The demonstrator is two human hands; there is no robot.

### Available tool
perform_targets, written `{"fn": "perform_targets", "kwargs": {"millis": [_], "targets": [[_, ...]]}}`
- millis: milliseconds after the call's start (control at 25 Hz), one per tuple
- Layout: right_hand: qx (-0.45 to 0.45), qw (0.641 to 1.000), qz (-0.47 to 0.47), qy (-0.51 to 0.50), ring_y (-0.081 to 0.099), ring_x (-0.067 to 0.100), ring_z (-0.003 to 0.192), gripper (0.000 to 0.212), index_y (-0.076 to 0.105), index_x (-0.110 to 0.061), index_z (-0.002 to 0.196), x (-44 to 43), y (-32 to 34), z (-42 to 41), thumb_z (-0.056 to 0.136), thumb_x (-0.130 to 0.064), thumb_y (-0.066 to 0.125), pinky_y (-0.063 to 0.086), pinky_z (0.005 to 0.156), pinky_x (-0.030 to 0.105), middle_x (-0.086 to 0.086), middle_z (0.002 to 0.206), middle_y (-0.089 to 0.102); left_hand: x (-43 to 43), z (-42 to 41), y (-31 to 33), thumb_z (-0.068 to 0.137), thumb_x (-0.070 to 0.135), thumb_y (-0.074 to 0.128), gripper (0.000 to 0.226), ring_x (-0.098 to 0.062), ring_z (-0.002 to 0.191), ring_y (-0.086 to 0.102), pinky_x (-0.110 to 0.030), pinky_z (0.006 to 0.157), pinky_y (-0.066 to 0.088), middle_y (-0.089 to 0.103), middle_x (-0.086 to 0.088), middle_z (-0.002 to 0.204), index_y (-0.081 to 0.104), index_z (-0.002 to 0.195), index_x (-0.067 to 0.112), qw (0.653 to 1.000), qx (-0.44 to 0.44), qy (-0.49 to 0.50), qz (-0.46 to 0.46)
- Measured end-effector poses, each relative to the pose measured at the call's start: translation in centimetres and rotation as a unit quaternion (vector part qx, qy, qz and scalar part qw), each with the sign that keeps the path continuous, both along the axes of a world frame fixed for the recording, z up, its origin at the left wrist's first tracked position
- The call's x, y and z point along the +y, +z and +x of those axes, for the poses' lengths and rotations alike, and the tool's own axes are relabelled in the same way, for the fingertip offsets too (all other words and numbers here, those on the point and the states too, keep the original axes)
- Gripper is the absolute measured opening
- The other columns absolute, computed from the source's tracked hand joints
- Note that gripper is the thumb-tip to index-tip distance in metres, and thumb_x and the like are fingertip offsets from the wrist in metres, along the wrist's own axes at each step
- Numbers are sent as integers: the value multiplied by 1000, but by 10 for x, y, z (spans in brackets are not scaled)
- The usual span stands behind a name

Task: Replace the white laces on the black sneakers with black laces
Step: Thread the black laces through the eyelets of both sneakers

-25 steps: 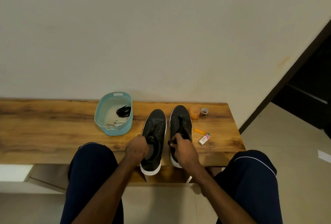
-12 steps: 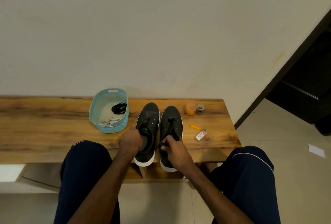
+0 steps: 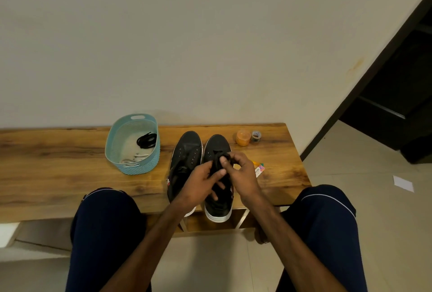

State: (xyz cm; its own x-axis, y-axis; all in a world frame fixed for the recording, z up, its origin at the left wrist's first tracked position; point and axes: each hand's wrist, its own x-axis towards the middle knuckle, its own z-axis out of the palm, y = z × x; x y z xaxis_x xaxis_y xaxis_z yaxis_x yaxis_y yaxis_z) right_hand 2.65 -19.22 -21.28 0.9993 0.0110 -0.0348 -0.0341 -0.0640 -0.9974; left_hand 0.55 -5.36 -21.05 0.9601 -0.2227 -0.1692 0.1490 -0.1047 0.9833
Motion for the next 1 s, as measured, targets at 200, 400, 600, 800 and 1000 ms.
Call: {"fn": "perform_targets", "kwargs": {"millis": [200,400,600,800,1000], "targets": [[-19,989,-128,75,51,6,126,37,59,-21,135,-32,-20,15,101,-35,53,42,102,22,-7,136,57,7,8,-5,98,18,57,14,-16,69,67,-23,48,50,74,-4,89,66,109,12,997,-3,70,38],[13,858,-499,118,4,24,153,57,17,-25,158,-57,-73,28,106,-44,32,15,121,47,0,166,10,10,8,-6,99,19,57,11,-6,63,64,-16,51,46,74,1,86,64,103,26,990,4,83,116],[19,782,-593,192,-22,24,150,67,-6,-31,158,-74,-108,34,103,-56,22,-2,120,59,-7,164,-21,19,5,-3,99,14,57,12,0,60,63,-13,52,46,72,-1,83,64,105,21,986,-7,35,161],[40,788,-592,167,-20,24,151,67,-3,-29,159,-86,-105,65,103,-56,24,-3,121,57,-5,165,-17,22,6,1,97,10,58,14,-1,63,65,-13,50,47,73,-2,84,64,101,23,990,-12,-2,141],[48,780,-602,164,-19,26,151,67,-2,-25,159,-105,-99,95,104,-55,23,-4,121,59,-2,166,-14,24,3,-5,96,10,59,15,-14,69,66,-21,62,54,73,-2,90,65,104,21,990,-18,-46,134]]}}
